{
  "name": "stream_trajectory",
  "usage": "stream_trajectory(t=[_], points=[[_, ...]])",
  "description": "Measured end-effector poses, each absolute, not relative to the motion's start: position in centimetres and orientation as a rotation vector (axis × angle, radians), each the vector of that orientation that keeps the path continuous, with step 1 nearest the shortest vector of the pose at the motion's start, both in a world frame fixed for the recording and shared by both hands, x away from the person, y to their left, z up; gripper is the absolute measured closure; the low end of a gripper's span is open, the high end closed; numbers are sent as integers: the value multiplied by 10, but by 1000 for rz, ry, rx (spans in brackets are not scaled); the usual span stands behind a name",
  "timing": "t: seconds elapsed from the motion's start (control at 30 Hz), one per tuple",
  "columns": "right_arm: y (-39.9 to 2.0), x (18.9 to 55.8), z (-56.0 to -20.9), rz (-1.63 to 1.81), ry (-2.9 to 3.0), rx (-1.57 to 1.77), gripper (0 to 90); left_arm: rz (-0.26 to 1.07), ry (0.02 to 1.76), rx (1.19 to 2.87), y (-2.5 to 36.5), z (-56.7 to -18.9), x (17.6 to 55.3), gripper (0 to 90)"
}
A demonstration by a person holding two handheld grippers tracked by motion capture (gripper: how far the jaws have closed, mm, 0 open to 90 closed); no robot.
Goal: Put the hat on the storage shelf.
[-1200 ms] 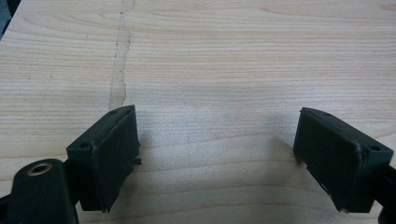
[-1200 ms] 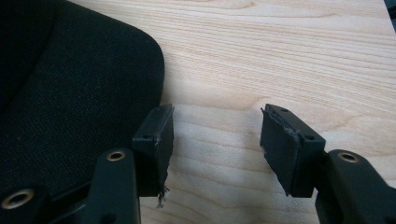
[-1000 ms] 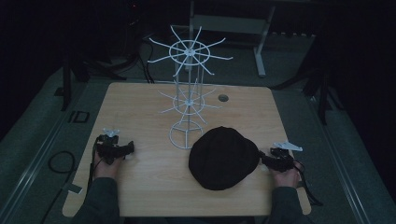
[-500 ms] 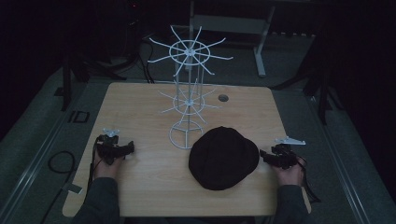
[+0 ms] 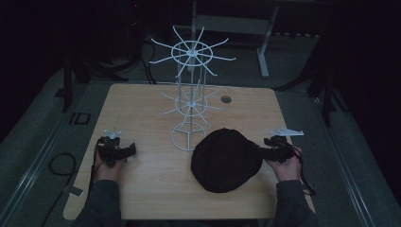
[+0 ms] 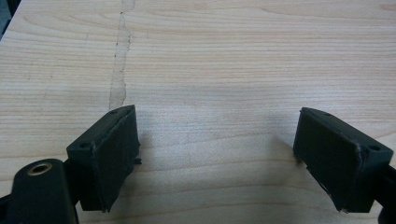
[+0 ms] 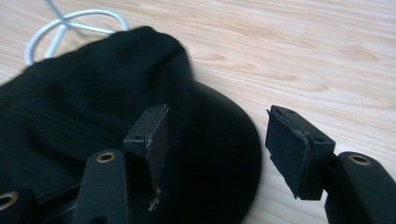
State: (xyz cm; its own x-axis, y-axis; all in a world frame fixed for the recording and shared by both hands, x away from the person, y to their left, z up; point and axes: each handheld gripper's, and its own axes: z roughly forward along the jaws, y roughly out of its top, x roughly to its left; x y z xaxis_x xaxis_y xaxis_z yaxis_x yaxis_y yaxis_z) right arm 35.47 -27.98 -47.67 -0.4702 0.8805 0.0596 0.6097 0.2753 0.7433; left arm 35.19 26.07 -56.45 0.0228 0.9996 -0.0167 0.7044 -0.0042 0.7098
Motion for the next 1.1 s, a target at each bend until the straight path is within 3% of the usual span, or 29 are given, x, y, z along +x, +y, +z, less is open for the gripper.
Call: stream_trajectory(t=[0.1, 0.27, 0.6, 0.8, 0.93, 1.1], points=[[-267, 360, -476, 993, 2221, 1339, 392, 705, 1736, 1766, 261, -564, 352, 151], [-248, 372, -485, 831, 2282, 1321, 475, 706, 1735, 1765, 261, -564, 352, 151], [-229, 385, -507, 665, 2311, 1383, 459, 705, 1734, 1767, 261, -564, 352, 151], [-225, 388, -506, 582, 2282, 1379, 671, 705, 1734, 1767, 261, -564, 352, 151], [-226, 388, -503, 583, 2289, 1352, 750, 705, 1734, 1767, 261, -564, 352, 151], [-228, 391, -498, 615, 2272, 1441, 784, 705, 1734, 1767, 261, -564, 352, 151]])
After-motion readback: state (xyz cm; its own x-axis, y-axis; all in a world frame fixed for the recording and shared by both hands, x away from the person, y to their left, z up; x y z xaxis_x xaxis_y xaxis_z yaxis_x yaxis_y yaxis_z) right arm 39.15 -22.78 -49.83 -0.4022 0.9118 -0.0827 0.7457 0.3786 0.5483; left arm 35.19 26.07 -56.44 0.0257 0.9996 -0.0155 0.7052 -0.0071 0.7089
